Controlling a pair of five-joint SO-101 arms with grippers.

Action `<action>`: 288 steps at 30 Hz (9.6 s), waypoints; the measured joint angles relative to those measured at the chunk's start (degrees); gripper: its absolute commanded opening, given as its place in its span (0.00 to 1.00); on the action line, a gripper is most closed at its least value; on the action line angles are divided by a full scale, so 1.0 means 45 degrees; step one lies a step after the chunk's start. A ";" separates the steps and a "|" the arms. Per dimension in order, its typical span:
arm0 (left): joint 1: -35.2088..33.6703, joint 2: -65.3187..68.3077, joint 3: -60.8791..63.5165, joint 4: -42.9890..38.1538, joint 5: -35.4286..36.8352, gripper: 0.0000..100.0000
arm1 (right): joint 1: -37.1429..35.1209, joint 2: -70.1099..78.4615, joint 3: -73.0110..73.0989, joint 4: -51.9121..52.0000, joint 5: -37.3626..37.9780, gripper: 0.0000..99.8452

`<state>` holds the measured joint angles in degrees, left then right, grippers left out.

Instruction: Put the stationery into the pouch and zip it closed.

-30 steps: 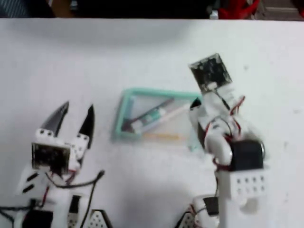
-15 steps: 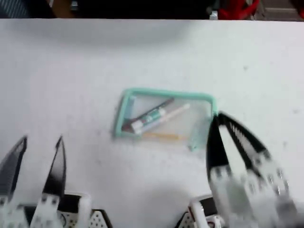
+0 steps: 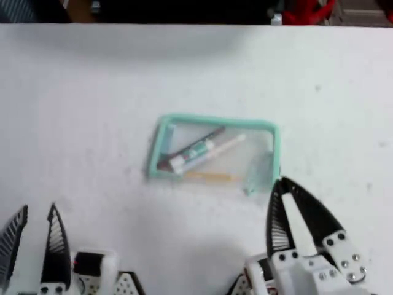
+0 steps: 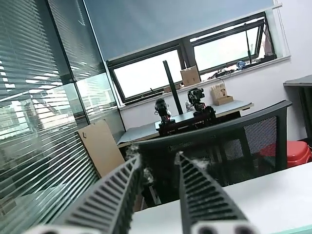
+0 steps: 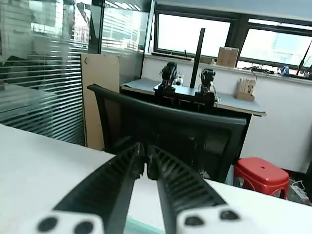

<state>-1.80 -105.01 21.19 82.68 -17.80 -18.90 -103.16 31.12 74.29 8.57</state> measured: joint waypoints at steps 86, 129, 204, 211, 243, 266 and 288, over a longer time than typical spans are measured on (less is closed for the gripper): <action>-0.0586 0.0195 1.6899 -0.2188 0.2090 0.11 | -0.0059 0.0137 1.4496 -0.1192 0.0020 0.02; -0.0586 0.0176 1.6899 -0.2071 0.2149 0.11 | 0.1348 0.0117 1.4496 -0.0352 0.0020 0.02; -0.0586 0.0176 1.6899 -0.2071 0.2149 0.11 | 0.1348 0.0117 1.4496 -0.0352 0.0020 0.02; -0.0586 0.0176 1.6899 -0.2071 0.2149 0.11 | 0.1348 0.0117 1.4496 -0.0352 0.0020 0.02; -0.0586 0.0176 1.6899 -0.2071 0.2149 0.11 | 0.1348 0.0117 1.4496 -0.0352 0.0020 0.02; -0.0586 0.0176 1.6899 -0.2071 0.2149 0.11 | 0.1348 0.0117 1.4496 -0.0352 0.0020 0.02; -0.0586 0.0176 1.6899 -0.2071 0.2149 0.11 | 0.1348 0.0117 1.4496 -0.0352 0.0020 0.02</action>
<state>-4.44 -104.22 97.23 73.36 -8.13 -12.84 -102.64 96.35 72.70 8.66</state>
